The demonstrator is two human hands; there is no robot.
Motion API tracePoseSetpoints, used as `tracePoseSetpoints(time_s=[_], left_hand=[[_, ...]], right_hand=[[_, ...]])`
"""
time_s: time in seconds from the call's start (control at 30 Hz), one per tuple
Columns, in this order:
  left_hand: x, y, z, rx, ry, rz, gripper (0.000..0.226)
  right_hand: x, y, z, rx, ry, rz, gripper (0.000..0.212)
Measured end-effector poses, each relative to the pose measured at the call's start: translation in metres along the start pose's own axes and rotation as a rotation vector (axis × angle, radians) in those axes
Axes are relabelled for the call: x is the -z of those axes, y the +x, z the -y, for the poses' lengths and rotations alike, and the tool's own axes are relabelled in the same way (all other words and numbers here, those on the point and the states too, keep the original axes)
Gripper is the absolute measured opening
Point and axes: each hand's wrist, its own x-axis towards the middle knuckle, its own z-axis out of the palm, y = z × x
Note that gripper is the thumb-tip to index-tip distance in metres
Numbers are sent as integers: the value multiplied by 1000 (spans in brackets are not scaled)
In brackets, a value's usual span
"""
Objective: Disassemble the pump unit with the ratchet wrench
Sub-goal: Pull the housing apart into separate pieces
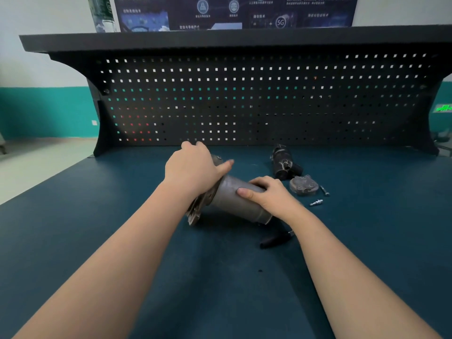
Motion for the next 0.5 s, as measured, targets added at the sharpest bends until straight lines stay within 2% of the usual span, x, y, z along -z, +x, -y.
tracePoseSetpoints(time_s=[0.1,0.2,0.27,0.37,0.43,0.5], left_hand=[[-3,-2,2,-4,-66,-70,69],[-5,-1,7,2,-129,-87,62],[-5,-1,10,-13,-149,-61,59],[-4,0,13,1,-174,-29,57],[-3,-5,13,-10,-208,-160,51],[-3,-16,4,-151,-288,-499,32]], right_hand=[[-1,-3,-5,58,27,-28,73],[7,-3,-6,67,146,-93,41],[23,-3,-6,22,225,-217,19],[53,-10,-18,-91,15,-277,21],[65,-22,-30,-220,-177,-231,23],[72,-31,-42,-385,-255,-244,24]])
